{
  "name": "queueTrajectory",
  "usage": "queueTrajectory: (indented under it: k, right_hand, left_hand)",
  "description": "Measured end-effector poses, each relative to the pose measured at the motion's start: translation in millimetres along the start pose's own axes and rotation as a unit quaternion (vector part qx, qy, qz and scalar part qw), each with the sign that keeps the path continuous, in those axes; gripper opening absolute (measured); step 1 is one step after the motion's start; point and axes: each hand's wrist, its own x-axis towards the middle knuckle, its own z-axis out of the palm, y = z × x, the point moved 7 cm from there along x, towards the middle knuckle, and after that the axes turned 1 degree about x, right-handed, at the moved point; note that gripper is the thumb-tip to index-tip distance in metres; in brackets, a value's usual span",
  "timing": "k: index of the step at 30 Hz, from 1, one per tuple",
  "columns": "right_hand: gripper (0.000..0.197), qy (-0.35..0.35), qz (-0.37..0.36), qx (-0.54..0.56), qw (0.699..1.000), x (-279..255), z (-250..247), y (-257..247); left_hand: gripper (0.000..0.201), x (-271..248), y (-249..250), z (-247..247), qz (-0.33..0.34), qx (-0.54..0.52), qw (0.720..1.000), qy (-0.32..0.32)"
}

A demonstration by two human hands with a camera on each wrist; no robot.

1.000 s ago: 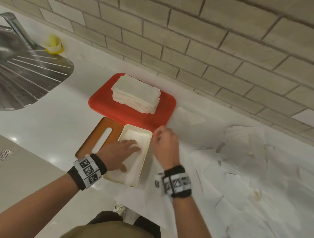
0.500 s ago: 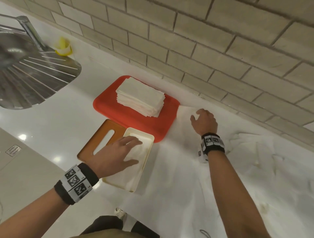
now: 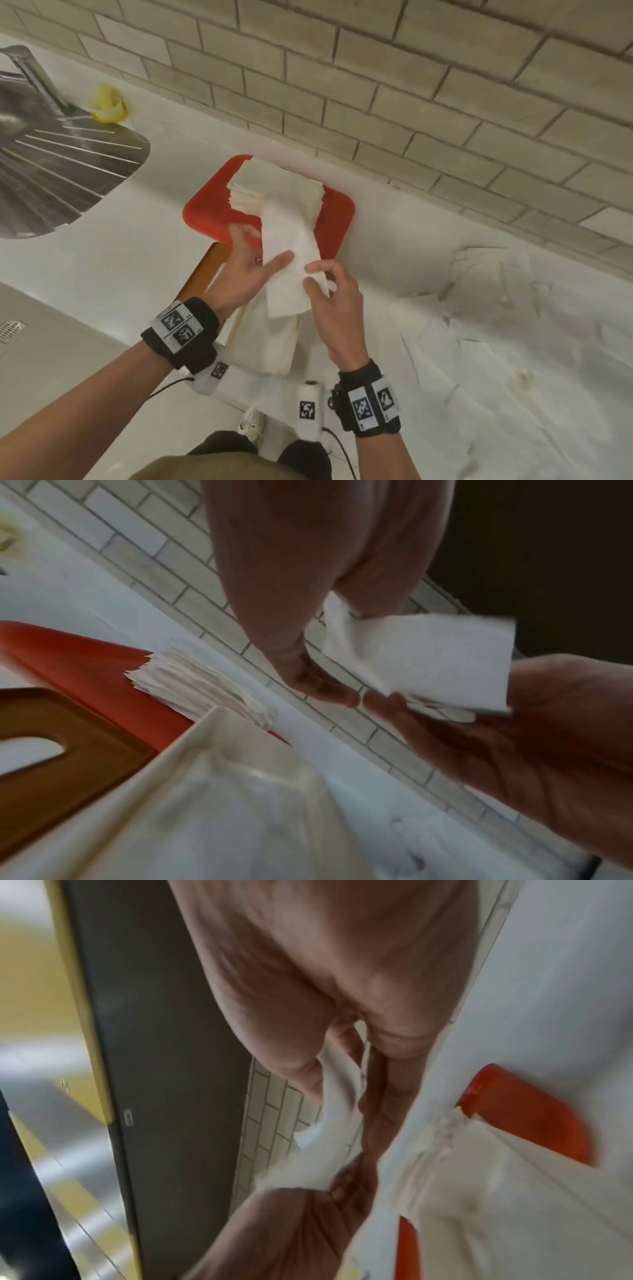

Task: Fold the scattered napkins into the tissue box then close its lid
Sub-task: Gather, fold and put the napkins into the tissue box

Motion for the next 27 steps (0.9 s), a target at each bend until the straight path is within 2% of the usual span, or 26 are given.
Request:
queueTrajectory:
  k: [2, 4, 6, 8, 11, 14, 16, 18, 19, 20, 21, 23, 25, 27]
  right_hand:
    - [0.019, -0.022, 0.023, -0.072, 0.997, -17, 18, 22]
    - [0.017, -0.044, 0.040, -0.175, 0.983, -31, 33, 36]
    - [0.017, -0.063, 0.049, -0.298, 0.951, -41, 45, 43]
    - [0.017, -0.064, 0.044, -0.370, 0.926, -48, 53, 46]
    - [0.016, -0.057, 0.019, -0.430, 0.901, -59, 62, 47]
    - [0.017, -0.100, 0.015, -0.462, 0.881, -67, 73, 52]
    - [0.025, -0.106, 0.006, -0.479, 0.872, -68, 73, 53]
    - [0.039, -0.073, -0.056, -0.492, 0.866, -65, 68, 40]
    - [0.045, -0.076, -0.095, -0.494, 0.861, -66, 70, 34]
    - [0.051, -0.111, -0.129, -0.495, 0.852, -68, 75, 31]
    - [0.057, -0.166, -0.146, -0.495, 0.840, -72, 83, 31]
    - [0.065, -0.276, -0.133, -0.492, 0.815, -83, 100, 44]
    - [0.066, -0.323, -0.128, -0.510, 0.787, -90, 112, 63]
    - [0.070, -0.329, -0.136, -0.538, 0.764, -91, 119, 76]
  left_hand:
    - [0.056, 6, -10, -12, 0.049, 0.131, 0.990, 0.013]
    - [0.059, 6, -22, -13, 0.074, 0.232, 0.970, -0.011]
    - [0.062, 3, -32, -8, 0.079, 0.274, 0.957, -0.046]
    - [0.065, 2, -37, -4, 0.088, 0.308, 0.945, -0.066]
    - [0.064, 7, -44, 2, 0.123, 0.419, 0.896, -0.079]
    - [0.059, 7, -45, 2, 0.131, 0.480, 0.863, -0.086]
    - [0.054, 3, -38, 0, 0.186, 0.517, 0.833, -0.061]
    - [0.047, 0, -31, 2, 0.241, 0.538, 0.806, -0.053]
    - [0.044, -1, -28, 7, 0.264, 0.542, 0.795, -0.076]
    - [0.040, -1, -29, 14, 0.271, 0.549, 0.782, -0.114]
    - [0.040, 0, -34, 20, 0.255, 0.565, 0.767, -0.166]
    - [0.054, 2, -55, 30, 0.163, 0.619, 0.717, -0.276]
    - [0.079, -1, -70, 37, 0.093, 0.668, 0.657, -0.336]
    - [0.093, -5, -75, 45, 0.090, 0.687, 0.629, -0.353]
